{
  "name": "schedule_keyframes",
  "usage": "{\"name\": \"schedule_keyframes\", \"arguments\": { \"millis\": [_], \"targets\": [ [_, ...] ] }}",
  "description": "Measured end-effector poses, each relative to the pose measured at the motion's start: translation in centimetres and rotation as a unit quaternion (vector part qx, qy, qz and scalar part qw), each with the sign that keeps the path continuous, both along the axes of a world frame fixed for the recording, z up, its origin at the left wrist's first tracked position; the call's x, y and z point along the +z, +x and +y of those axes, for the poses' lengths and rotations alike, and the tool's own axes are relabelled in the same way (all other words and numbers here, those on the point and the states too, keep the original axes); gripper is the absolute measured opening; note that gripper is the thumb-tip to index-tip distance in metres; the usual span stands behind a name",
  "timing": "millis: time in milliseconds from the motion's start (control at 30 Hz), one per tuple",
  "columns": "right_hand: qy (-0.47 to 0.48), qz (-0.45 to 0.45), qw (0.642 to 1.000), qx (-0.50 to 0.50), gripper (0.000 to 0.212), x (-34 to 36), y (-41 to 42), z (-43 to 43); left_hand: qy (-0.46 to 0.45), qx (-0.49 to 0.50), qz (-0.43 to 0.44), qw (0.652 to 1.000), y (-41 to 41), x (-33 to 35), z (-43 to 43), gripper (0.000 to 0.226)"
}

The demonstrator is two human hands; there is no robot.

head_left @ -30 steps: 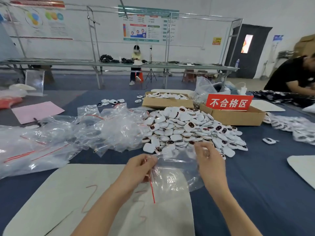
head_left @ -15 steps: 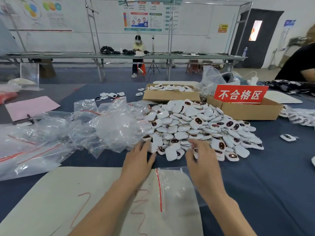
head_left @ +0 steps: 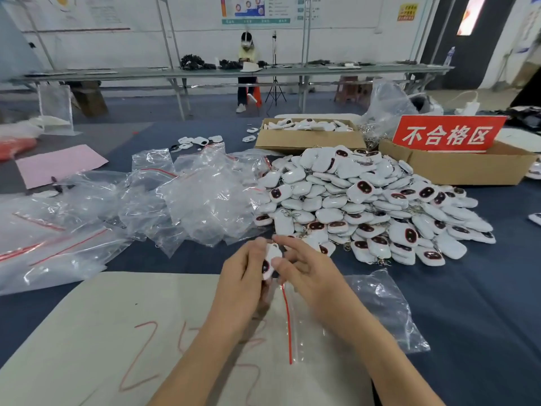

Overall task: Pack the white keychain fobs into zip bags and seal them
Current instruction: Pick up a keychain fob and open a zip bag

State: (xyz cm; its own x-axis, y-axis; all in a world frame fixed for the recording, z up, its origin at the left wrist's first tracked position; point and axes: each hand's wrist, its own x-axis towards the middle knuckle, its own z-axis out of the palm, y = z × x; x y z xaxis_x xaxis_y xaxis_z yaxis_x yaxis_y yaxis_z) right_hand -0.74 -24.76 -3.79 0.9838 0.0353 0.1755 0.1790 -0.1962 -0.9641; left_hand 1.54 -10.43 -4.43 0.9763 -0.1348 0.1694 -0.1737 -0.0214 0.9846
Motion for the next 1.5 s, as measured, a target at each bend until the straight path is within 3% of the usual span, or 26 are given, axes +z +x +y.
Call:
{"name": "schedule_keyframes", "arguments": {
  "millis": [133, 233, 300, 400, 533, 833, 1133, 1500],
  "targets": [
    [0.097, 0.017, 0.994, -0.048, 0.026, 0.3, 0.4, -0.6, -0.029, -0.066, 0.034, 0.997, -0.1, 0.1, -0.4, 0.023],
    [0.174, 0.07, 0.98, -0.063, 0.029, 0.6, 0.6, -1.2, -0.084, -0.063, 0.024, 0.994, -0.4, 0.4, -0.7, 0.015],
    [0.156, 0.08, 0.983, -0.048, 0.034, 0.6, 0.3, -1.0, -0.068, -0.053, 0.0, 0.996, -0.4, 0.5, -0.6, 0.011],
    [0.055, 0.052, 0.996, -0.048, 0.028, 0.4, -0.4, -0.6, 0.015, -0.019, -0.05, 0.998, 0.0, 0.1, -0.1, 0.015],
    [-0.053, 0.0, 0.992, -0.114, 0.023, 0.4, -0.5, -0.6, 0.003, -0.005, -0.069, 0.998, 0.1, 0.4, 0.0, 0.02],
    [0.127, 0.046, 0.99, -0.05, 0.019, 1.2, -0.9, 0.3, -0.059, 0.003, -0.039, 0.997, -0.2, 1.1, -0.2, 0.019],
    [0.143, 0.059, 0.986, -0.061, 0.021, 1.0, -0.9, 0.4, -0.063, -0.01, -0.008, 0.998, -0.1, 1.3, -0.1, 0.015],
    [0.18, 0.057, 0.978, -0.092, 0.027, 1.4, -1.1, -0.2, -0.002, -0.091, -0.018, 0.996, -0.6, 0.8, -0.2, 0.041]
  ]
}}
